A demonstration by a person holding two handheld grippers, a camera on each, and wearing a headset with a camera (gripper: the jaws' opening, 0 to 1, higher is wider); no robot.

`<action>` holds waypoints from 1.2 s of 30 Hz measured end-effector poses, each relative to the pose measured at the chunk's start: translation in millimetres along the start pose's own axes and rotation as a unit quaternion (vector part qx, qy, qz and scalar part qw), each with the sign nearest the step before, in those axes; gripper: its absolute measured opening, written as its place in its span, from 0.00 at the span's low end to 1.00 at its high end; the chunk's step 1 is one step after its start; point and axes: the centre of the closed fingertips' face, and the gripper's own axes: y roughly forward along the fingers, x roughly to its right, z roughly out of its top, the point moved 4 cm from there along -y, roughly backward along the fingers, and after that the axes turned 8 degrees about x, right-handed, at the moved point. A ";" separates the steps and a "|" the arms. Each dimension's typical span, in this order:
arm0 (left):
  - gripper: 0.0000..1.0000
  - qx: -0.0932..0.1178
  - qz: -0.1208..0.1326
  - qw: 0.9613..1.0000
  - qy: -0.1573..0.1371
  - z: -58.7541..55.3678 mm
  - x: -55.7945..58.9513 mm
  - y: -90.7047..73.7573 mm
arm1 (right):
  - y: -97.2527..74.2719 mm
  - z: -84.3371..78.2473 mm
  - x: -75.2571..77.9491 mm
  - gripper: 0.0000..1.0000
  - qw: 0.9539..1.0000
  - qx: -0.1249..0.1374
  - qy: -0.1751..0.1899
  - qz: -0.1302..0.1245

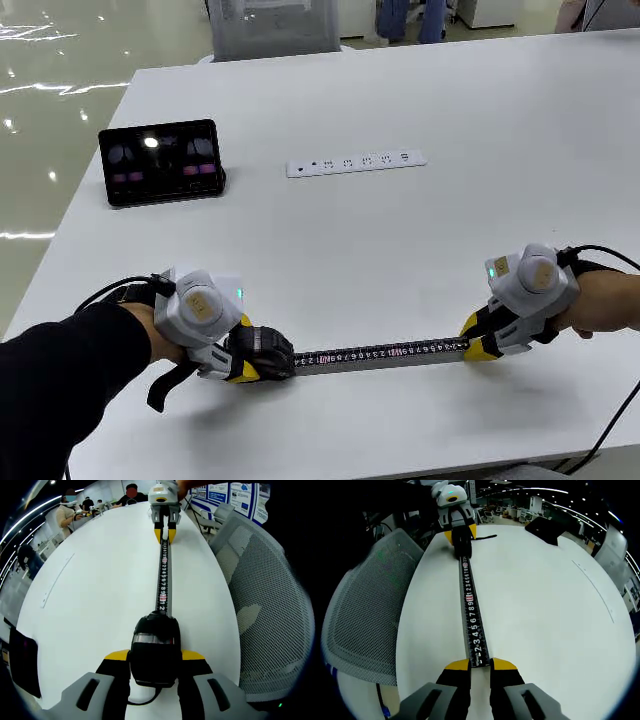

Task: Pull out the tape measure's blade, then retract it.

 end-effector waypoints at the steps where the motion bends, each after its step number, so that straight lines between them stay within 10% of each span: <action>1: 0.31 0.000 0.000 1.000 0.001 -0.1 -0.1 0.0 | 0.4 0.2 0.4 0.10 1.000 -0.001 -0.002 0.000; 36: 0.31 -0.017 0.006 1.000 0.000 -0.7 -1.4 0.4 | 4.5 0.0 5.2 0.12 0.999 -0.042 0.004 -0.001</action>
